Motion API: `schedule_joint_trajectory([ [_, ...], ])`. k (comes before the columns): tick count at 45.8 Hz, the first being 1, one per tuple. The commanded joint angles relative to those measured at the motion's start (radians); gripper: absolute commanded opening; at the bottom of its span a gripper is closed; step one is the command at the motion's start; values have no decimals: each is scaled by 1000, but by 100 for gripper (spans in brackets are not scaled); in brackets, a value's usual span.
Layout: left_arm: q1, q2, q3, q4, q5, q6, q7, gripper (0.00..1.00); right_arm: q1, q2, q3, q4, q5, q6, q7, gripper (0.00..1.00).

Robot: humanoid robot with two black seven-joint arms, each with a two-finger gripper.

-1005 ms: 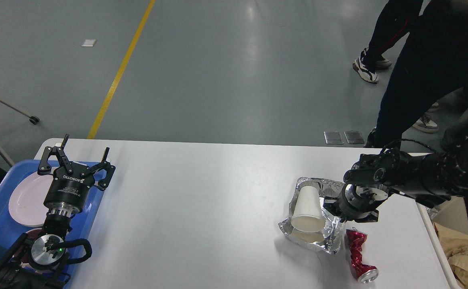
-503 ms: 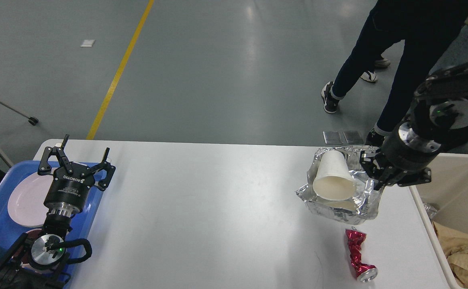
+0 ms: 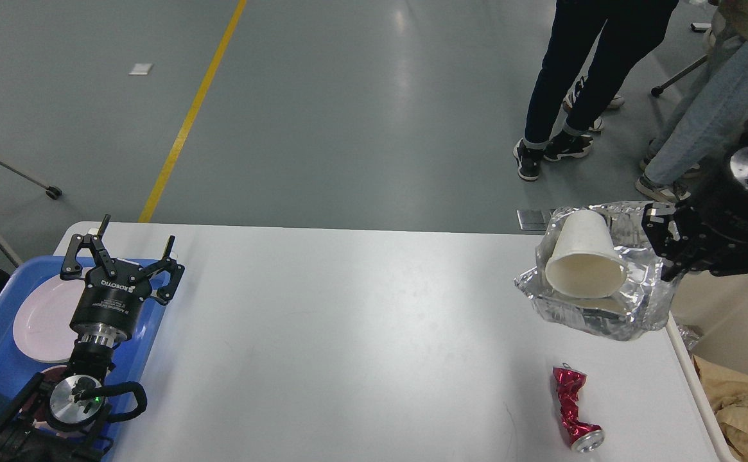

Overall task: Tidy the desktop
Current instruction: 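Lift the foil tray with the paper cup toward the white bin, then release the foil tray and cup into the white bin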

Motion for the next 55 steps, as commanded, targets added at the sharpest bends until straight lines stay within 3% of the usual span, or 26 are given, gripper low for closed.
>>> schedule_joint_trajectory([
  [1, 0, 0, 0, 0, 0, -1, 1, 97, -34, -3, -137, -20, 12, -67, 87, 0],
  [4, 0, 0, 0, 0, 0, -1, 0, 97, -96, -38, -177, -57, 8, -105, 90, 0],
  [12, 0, 0, 0, 0, 0, 1, 0, 97, -307, -303, -154, -297, -42, -113, 87, 0],
  [23, 0, 0, 0, 0, 0, -1, 0, 97, -758, -437, 69, -664, -48, -139, 85, 0],
  [28, 0, 0, 0, 0, 0, -1, 0, 97, -1023, -431, 272, -831, -43, -202, 85, 0],
  [32, 0, 0, 0, 0, 0, 1, 0, 96, -1261, -405, 438, -960, -45, -340, 85, 0],
  [43, 0, 0, 0, 0, 0, 1, 0, 97, -1702, -129, 600, -1317, -31, -659, 85, 0],
  [49, 0, 0, 0, 0, 0, 1, 0, 97, -1851, -34, 661, -1456, -31, -711, 88, 0],
  [55, 0, 0, 0, 0, 0, 1, 1, 97, -1866, -6, 678, -1471, -31, -719, 88, 0],
])
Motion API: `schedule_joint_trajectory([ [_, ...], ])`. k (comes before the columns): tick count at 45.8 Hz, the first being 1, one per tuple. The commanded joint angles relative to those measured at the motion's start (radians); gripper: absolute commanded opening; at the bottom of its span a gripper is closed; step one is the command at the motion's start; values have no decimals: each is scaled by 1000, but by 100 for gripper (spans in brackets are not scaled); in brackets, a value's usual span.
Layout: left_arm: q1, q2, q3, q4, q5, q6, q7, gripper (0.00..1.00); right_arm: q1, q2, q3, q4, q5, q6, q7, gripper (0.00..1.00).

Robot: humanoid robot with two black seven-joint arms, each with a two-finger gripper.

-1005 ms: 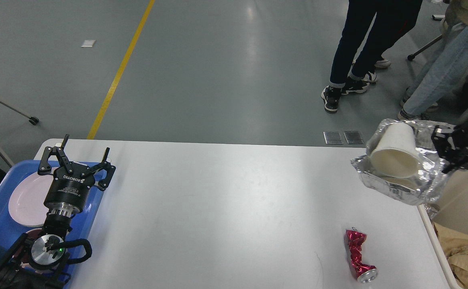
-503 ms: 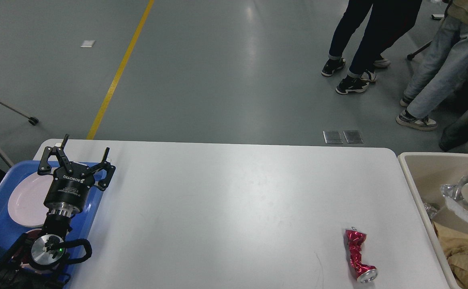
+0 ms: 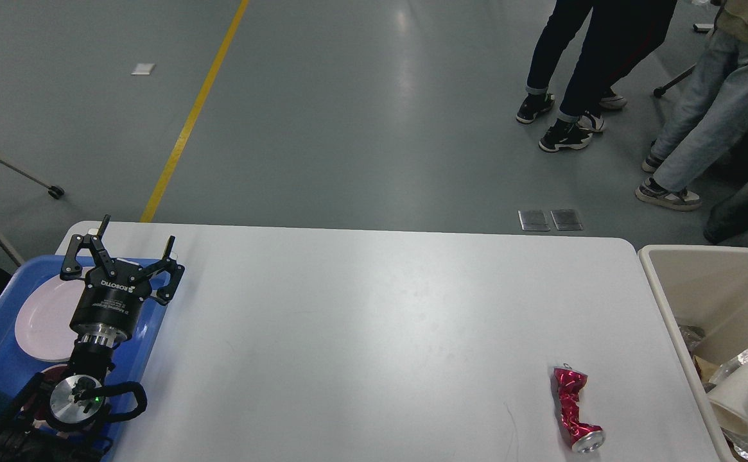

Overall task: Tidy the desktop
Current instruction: 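Release the foil tray and cup into the white bin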

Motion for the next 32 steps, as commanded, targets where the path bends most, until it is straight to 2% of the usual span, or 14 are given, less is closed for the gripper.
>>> schedule_joint_trajectory([
  [1, 0, 0, 0, 0, 0, 0, 0, 97, -21, 28, 14, -18, 0, -10, 0, 0],
  [23, 0, 0, 0, 0, 0, 0, 0, 97, -45, 75, 0, -21, -2, -14, 0, 0],
  [24, 0, 0, 0, 1, 0, 0, 0, 97, -45, 75, 0, -23, -2, -14, 0, 3],
  [27, 0, 0, 0, 0, 0, 0, 0, 97, -42, 69, 0, -23, -2, -27, 0, 55],
  [28, 0, 0, 0, 1, 0, 0, 0, 97, -41, 68, 0, -23, -2, -36, 0, 65],
  [31, 0, 0, 0, 1, 0, 0, 0, 97, -39, 68, 0, -23, -2, -59, 2, 83],
  [32, 0, 0, 0, 0, 0, 0, 0, 96, -38, 68, 2, -23, -2, -69, 0, 93],
])
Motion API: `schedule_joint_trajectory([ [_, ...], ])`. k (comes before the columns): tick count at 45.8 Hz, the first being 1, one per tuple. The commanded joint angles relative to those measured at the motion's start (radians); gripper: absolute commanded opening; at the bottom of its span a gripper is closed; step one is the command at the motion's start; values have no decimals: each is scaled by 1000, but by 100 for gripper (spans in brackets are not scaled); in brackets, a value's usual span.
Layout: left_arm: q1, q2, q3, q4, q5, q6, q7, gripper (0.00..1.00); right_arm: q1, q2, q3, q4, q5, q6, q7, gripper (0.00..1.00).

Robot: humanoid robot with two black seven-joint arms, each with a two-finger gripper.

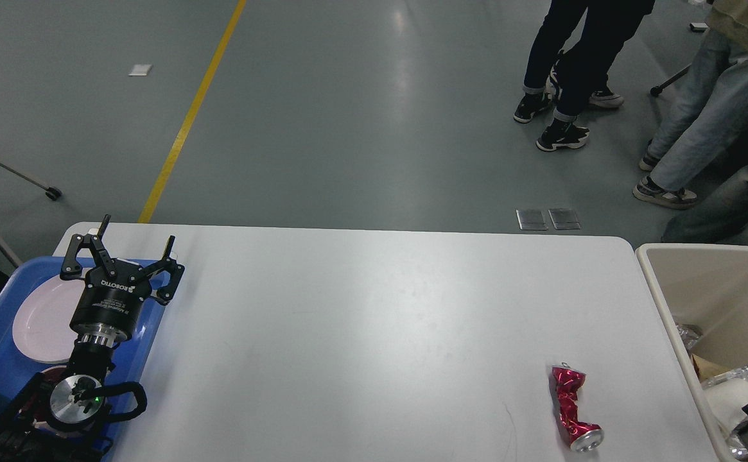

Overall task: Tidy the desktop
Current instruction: 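Release the foil tray and cup into the white bin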

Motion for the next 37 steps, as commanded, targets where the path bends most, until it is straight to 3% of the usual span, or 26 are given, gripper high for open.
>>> schedule_joint_trajectory([
  [1, 0, 0, 0, 0, 0, 0, 0, 97, 4, -3, 1, 0, 0, -40, 0, 100],
  [14, -1, 0, 0, 0, 0, 0, 0, 97, 44, -11, 9, 19, -2, -32, 0, 100],
  [20, 0, 0, 0, 0, 0, 0, 0, 97, 122, -87, 3, 102, -20, -8, -5, 100],
  [31, 0, 0, 0, 0, 0, 0, 0, 97, 498, -322, -5, 493, -291, 181, -17, 100],
  [37, 0, 0, 0, 0, 0, 0, 0, 97, 738, -371, -75, 676, -448, 383, -49, 100],
])
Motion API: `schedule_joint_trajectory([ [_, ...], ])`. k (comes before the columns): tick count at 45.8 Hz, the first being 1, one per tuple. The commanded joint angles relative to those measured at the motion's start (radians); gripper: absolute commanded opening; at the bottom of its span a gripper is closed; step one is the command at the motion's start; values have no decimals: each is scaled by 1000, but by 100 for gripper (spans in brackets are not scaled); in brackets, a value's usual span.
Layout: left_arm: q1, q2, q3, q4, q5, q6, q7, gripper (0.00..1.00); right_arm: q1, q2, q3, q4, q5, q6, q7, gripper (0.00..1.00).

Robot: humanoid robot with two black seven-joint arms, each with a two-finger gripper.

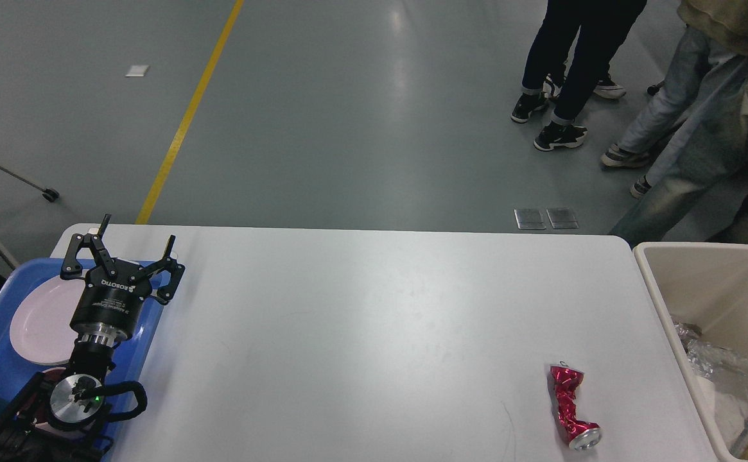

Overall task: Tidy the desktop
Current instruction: 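Release the foil tray and cup into the white bin, then lower the right gripper onto the red can and grasp it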

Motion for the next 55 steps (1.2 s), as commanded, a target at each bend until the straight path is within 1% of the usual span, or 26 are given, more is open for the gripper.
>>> schedule_joint_trajectory([
  [1, 0, 0, 0, 0, 0, 0, 0, 97, 250, -43, -80, 175, -127, 206, -26, 100],
  [4, 0, 0, 0, 0, 0, 0, 0, 97, 390, -29, -140, 243, -125, 336, -28, 100],
  [7, 1, 0, 0, 0, 0, 0, 0, 97, 520, 24, -194, 303, -125, 471, -28, 100],
  [12, 0, 0, 0, 0, 0, 0, 0, 97, 700, 118, -245, 355, -121, 629, -28, 100],
  [18, 0, 0, 0, 0, 0, 0, 0, 97, 896, 181, -263, 491, -118, 746, -28, 100],
  [21, 0, 0, 0, 0, 0, 0, 0, 97, 1005, 187, -262, 600, -103, 768, -26, 100],
  [29, 1, 0, 0, 1, 0, 0, 0, 97, 1290, 184, -292, 893, -21, 752, -28, 100],
  [32, 1, 0, 0, 1, 0, 0, 0, 97, 1381, 184, -305, 994, 0, 730, -26, 100],
  [36, 1, 0, 0, 1, 0, 0, 0, 97, 1440, 190, -314, 1105, 5, 670, -25, 100],
  [38, 1, 0, 0, 1, 0, 0, 0, 97, 1449, 201, -320, 1148, 5, 630, -22, 100],
  [39, 1, 0, 0, 1, 0, 1, 0, 97, 1461, 213, -334, 1178, 6, 592, -19, 100],
  [41, 1, 0, 0, 1, 0, 1, 0, 97, 1476, 233, -354, 1191, 14, 561, -14, 99],
  [45, 1, 0, 0, 1, 0, 1, 0, 97, 1483, 265, -381, 1191, 51, 535, -6, 98],
  [50, 1, 0, 0, 1, 0, 1, 0, 97, 1481, 264, -386, 1186, 49, 521, -6, 98],
  [55, 1, 0, 0, 1, 0, 0, 0, 97, 1458, 262, -403, 1182, 45, 475, -14, 98],
])
